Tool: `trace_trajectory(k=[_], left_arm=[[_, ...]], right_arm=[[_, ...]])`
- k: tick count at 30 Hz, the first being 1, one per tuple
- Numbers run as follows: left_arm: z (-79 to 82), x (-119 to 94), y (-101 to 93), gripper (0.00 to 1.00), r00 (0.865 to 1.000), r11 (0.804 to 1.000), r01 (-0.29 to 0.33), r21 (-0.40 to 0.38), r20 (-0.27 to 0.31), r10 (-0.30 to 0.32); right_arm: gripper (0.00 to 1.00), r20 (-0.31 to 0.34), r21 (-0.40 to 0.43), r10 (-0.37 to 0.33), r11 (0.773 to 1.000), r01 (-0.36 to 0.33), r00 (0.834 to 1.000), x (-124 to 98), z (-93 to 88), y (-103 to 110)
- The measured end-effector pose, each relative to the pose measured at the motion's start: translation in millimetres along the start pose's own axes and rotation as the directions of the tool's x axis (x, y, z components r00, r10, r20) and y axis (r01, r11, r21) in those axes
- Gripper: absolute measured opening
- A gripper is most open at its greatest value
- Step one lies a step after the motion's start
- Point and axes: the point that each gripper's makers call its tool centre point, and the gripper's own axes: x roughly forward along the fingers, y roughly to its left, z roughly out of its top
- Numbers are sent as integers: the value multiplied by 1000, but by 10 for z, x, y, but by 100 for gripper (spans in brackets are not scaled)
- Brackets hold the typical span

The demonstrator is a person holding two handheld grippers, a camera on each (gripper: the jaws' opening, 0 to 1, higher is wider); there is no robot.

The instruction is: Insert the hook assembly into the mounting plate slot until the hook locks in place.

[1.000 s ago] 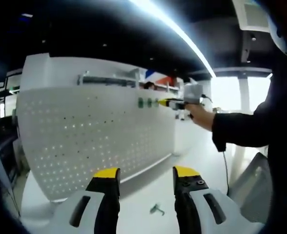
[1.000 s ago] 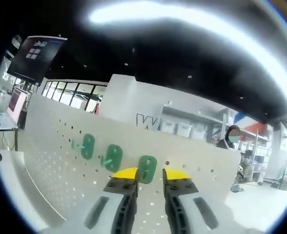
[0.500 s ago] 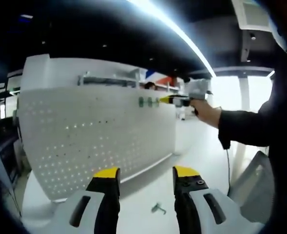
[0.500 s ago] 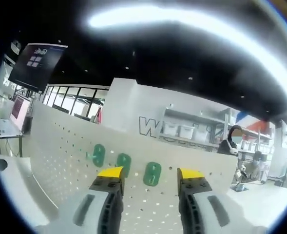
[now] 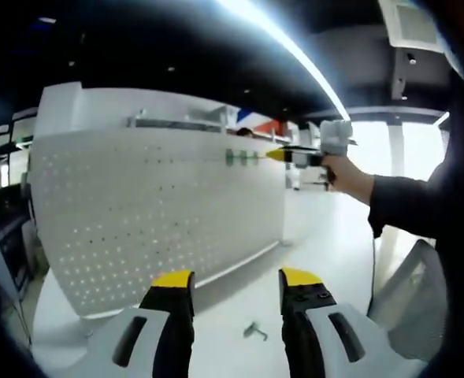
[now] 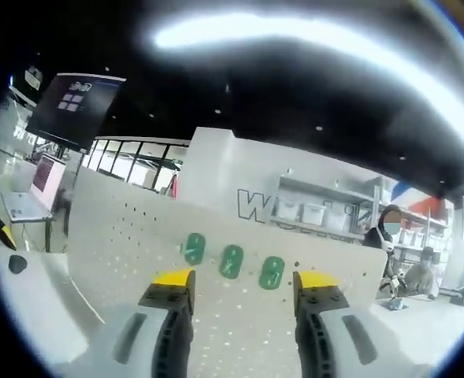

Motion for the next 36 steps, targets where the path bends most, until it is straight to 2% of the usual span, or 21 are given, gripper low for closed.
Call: trace_trajectory(k=[8,13,18,23,27,29,34,36], left_arm=[[6,-37,-50,43,1000,1000,3,-1,9,-3],[0,-56,-102,43,1000,1000,8,-3,14,-8],[-14,-62,-136,42,1000,1000,11,-7,17,-11],[-31,-66,-180,42,1000,1000,17,-8,16,-17],[-42,-69,-208,42,1000,1000,22,-12,18,-22],[-54,-71,-222,42,1000,1000,23,-9,16,-23],[-92,-75,-238,41,1000,1000,25,-16,11,-25],[-101,-71,-245,41,1000,1000,26,-15,9,-26]], right_arm=[[49,-19,-11,88,996,-88,996,-118,-70,401],[49,-41,3,127,992,-127,991,-179,-183,592],[49,-71,16,194,981,-194,978,-257,-355,902],[47,-104,29,291,957,-290,951,-308,-531,1276],[47,-113,39,340,940,-338,933,-348,-611,1499],[46,-129,48,372,928,-369,919,-376,-689,1620],[41,-188,50,461,886,-460,867,-480,-920,1939],[41,-193,48,480,876,-480,856,-490,-961,2019]])
